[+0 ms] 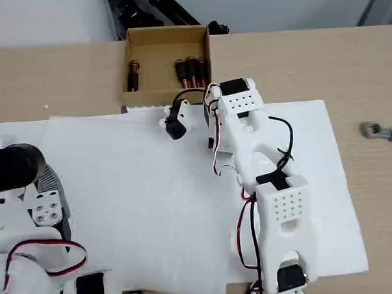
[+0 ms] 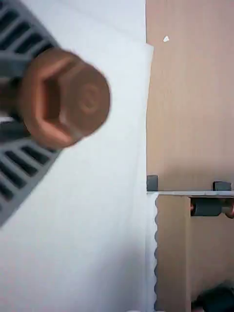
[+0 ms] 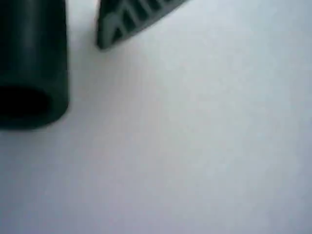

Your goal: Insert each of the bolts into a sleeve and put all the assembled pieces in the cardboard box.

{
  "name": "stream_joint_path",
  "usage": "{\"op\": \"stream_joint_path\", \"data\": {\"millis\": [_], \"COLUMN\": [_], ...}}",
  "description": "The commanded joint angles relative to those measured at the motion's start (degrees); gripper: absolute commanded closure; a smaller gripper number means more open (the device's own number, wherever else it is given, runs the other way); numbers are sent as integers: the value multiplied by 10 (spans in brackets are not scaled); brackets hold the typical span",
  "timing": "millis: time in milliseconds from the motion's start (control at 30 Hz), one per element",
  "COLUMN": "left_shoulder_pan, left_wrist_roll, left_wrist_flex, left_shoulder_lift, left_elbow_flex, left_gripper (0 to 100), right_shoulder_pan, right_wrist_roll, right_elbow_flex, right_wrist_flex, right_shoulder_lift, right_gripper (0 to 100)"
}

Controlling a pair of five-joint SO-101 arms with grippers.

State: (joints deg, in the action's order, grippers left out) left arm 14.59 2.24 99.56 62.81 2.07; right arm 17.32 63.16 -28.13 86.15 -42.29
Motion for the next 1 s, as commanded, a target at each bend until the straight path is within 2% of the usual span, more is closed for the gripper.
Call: {"op": "stream_joint_path", "data": {"millis": [0,100,200,500,967], "left_shoulder_pan": [2,2,2,2,2], "left_wrist_roll": [4,4,4,5,4], "left_wrist_flex": [-9,-9,-9,-9,-29], "left_shoulder_lift": [-3,-3,-3,-3,-2], "left_elbow_flex": [-2,-2,-2,-2,0], "left_gripper": [994,994,994,994,994], "right_shoulder_pan": [7,8,11,9,-3], "right_wrist_roll": [-1,-1,-1,-1,-3], "right_elbow_flex": [-8,-8,-8,-8,-8], "right_wrist_flex": [-24,-24,-23,-22,78], "right_shoulder_lift": [-24,-24,-25,-16,184], "right_gripper": [833,932,984,991,991]}}
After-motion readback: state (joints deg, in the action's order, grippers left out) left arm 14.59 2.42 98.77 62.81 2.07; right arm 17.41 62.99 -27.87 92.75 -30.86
